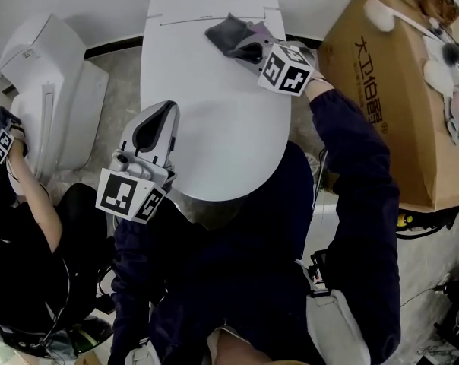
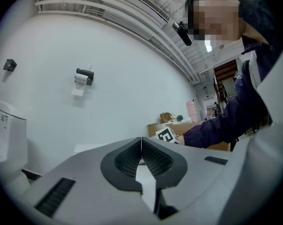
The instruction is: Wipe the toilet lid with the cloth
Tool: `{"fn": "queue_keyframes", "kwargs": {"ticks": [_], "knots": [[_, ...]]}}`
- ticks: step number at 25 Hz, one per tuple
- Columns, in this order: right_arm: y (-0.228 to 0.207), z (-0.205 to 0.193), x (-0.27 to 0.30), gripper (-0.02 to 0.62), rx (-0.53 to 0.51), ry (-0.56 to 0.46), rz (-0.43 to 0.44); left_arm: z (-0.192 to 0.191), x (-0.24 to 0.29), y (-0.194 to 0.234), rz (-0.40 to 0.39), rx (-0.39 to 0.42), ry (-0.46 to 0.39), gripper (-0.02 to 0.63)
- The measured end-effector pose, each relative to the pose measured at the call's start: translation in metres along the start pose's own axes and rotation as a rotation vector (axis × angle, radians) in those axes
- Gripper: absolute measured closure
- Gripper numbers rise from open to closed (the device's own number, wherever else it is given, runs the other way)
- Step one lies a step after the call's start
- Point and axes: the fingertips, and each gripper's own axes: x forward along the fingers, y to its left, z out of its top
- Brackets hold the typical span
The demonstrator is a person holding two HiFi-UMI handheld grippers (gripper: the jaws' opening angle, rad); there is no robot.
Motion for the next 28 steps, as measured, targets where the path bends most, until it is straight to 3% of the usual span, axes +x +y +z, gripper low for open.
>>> {"fn": "queue_keyframes", "kwargs": {"ticks": [7,18,25,28], "knots": [[0.098,0.040,-0.042,0.537,0.076,-0.052,0.147,0.007,0.005,0.001,-0.030,-0.011,-0.028,0.589],[0.261,0.094,-0.123,0.537,0.075,-0.117,0.371,0.010,0.015,-0.005,-0.076,-0.018,-0.053,0.591],[0.287,0.107,-0.148,0.537,0.190,-0.170,0.542,0.016,0.021,-0.007,-0.082,-0.021,-0.069,0.591],[0.252,0.111,-0.151,0.537,0.239,-0.235,0.495,0.019,0.019,-0.006,-0.079,-0.016,-0.077,0.590]]}}
